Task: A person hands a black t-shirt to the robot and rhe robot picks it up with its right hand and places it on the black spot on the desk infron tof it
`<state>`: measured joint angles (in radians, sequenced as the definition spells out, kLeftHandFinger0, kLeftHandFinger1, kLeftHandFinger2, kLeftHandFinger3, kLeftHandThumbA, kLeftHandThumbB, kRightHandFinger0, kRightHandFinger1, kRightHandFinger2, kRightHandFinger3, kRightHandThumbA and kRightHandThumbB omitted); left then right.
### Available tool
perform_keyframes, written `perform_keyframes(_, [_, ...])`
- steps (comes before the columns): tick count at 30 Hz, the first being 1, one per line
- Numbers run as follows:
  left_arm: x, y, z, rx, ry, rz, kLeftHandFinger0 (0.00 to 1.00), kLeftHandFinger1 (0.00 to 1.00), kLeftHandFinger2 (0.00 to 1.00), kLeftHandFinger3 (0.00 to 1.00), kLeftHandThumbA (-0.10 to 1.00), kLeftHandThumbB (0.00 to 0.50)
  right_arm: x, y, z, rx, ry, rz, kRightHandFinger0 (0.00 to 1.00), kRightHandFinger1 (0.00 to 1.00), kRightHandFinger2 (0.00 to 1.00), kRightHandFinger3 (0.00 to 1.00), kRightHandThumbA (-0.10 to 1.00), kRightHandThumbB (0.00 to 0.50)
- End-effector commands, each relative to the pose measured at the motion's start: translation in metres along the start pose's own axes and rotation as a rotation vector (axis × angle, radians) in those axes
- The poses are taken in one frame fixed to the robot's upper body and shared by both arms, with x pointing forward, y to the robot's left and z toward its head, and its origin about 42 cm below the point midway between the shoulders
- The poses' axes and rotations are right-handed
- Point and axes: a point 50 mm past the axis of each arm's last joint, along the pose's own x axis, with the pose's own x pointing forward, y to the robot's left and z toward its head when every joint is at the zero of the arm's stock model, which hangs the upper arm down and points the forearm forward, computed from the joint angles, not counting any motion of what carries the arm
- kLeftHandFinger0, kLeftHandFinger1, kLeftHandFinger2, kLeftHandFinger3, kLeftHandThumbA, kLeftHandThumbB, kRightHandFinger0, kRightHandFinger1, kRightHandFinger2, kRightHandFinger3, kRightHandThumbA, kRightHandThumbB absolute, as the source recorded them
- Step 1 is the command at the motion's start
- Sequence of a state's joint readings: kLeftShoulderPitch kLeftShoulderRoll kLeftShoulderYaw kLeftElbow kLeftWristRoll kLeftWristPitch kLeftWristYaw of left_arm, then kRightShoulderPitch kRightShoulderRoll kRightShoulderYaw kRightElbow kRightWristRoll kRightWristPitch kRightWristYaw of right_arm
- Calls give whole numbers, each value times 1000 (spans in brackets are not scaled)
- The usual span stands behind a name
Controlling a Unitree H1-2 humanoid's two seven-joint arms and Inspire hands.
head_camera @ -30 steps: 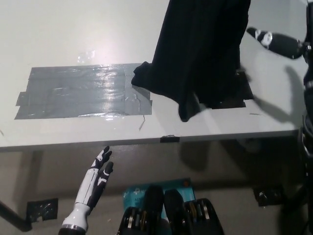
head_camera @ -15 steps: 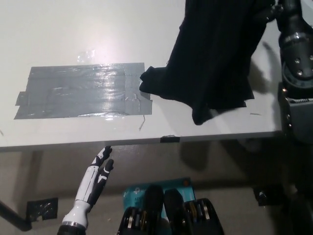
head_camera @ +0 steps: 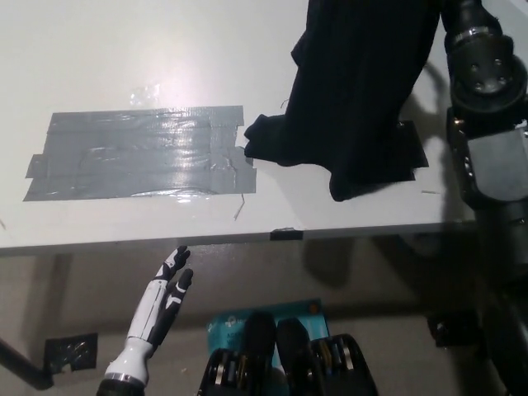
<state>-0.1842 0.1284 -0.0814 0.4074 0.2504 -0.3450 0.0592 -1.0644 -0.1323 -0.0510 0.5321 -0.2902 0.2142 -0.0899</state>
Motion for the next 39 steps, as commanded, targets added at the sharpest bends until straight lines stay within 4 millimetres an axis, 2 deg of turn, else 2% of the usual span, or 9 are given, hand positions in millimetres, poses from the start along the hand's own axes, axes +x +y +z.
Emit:
perform_keyframes(1, [13, 11, 17, 23, -91, 12, 827, 1000, 1000, 1000, 1000, 500, 25, -23, 54, -37, -273, -334, 46, 152, 528, 771, -100, 159])
perform_keyframes(6, [15, 10, 18, 17, -90, 7, 837, 1000, 1000, 1000, 1000, 495, 21, -28, 66, -11, -342, -395, 0, 392, 790, 863, -100, 121])
perform_keyframes(15, [11, 10, 15, 17, -80, 0, 861, 1000, 1000, 1000, 1000, 468, 7, -52, 109, 55, -518, -521, 2, 374, 782, 849, -100, 117])
perform_keyframes(16, [11, 10, 15, 18, -78, -1, 848, 1000, 1000, 1000, 1000, 467, 4, -56, 115, 52, -533, -541, 1000, 402, 787, 854, -100, 115])
perform_keyframes(17, [11, 10, 15, 19, -76, -3, 848, 1000, 1000, 1000, 1000, 467, 2, -59, 119, 51, -543, -554, 1000, 295, 781, 850, -100, 113])
perform_keyframes(18, [11, 10, 15, 18, -76, -4, 858, 1000, 1000, 1000, 1000, 471, -1, -63, 124, 53, -567, -576, 364, 232, 759, 844, -100, 113])
perform_keyframes(21, [12, 9, 15, 20, -74, -7, 854, 1000, 1000, 1000, 1000, 466, -9, -71, 133, 73, -619, -594, 6, 273, 764, 852, -100, 114])
perform_keyframes(29, [11, 9, 12, 18, -70, -15, 852, 1000, 1000, 1000, 1000, 463, -16, -43, 114, -16, -662, -479, 0, 246, 809, 863, -100, 154])
perform_keyframes(39, [15, 11, 17, 29, -77, -24, 831, 1000, 985, 1000, 1000, 481, -21, 54, -27, -290, -481, -150, 0, 316, 803, 913, -100, 166])
